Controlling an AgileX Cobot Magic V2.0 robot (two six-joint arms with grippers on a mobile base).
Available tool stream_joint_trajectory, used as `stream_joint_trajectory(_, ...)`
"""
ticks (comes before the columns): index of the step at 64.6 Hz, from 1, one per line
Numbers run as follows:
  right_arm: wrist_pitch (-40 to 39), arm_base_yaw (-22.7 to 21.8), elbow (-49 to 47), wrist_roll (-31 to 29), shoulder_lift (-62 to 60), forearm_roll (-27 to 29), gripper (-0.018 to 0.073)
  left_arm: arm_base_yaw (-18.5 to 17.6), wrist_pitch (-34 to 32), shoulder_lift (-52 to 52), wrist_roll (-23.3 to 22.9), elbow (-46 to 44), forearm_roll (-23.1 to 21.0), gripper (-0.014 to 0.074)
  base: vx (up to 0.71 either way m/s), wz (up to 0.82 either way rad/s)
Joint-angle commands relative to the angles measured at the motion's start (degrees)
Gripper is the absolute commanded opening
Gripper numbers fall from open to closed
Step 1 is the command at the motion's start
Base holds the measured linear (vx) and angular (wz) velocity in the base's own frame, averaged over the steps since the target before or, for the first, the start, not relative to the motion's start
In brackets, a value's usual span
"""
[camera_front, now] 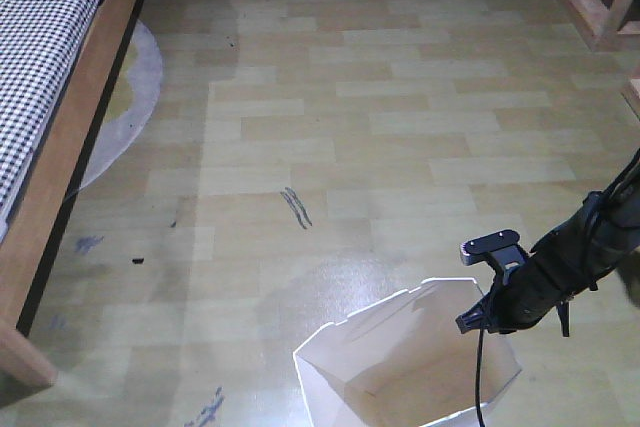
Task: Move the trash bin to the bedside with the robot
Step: 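Turn the base away from the desk, holding the bin with the right gripper, then drive toward the curtains beside the bed, dragging the bin along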
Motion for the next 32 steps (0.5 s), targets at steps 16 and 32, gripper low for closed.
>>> stream_joint_trajectory(16, 2.3, -0.2, -0.5, 0.1, -4.0, 0.3, -0.0003, -0.3, -4.4, -0.4, -0.1, 1.2, -0.6, -0.0006, 0.5, 0.07)
stream_joint_trajectory(32, 2.3, -0.2, -0.5, 0.1, -4.0, 0.3, -0.0003, -0.3, -4.4, -0.4, -0.1, 1.2, -0.6, -0.0006, 0.51, 0.08)
